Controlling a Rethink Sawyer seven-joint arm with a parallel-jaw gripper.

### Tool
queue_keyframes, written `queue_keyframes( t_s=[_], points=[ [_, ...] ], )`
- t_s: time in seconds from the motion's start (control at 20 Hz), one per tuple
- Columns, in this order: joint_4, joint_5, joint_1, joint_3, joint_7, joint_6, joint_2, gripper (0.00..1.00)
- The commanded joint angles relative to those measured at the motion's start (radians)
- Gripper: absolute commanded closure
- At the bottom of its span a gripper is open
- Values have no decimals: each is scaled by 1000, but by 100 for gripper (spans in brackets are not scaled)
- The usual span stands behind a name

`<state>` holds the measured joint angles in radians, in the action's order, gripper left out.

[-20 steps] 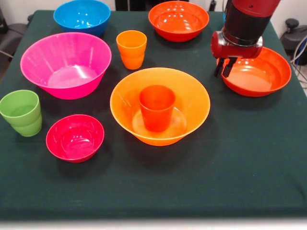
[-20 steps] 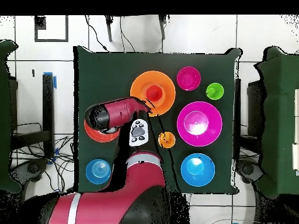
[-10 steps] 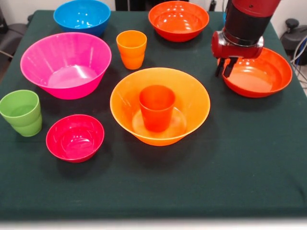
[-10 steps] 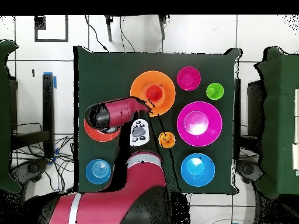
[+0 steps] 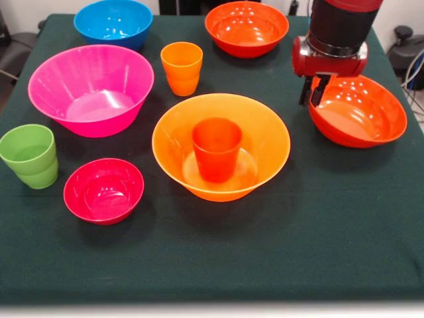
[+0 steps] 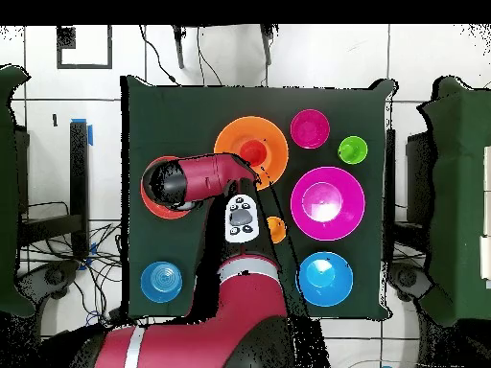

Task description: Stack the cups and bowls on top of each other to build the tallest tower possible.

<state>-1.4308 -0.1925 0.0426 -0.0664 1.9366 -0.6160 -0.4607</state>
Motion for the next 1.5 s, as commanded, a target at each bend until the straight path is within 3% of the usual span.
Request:
queue_keyframes(
  t_s=[0.05, 1.5],
  points=[
    [-33, 35, 36, -92, 11, -73, -49, 100],
    [-44, 59, 74, -121, -33, -116, -81, 100]
  ],
)
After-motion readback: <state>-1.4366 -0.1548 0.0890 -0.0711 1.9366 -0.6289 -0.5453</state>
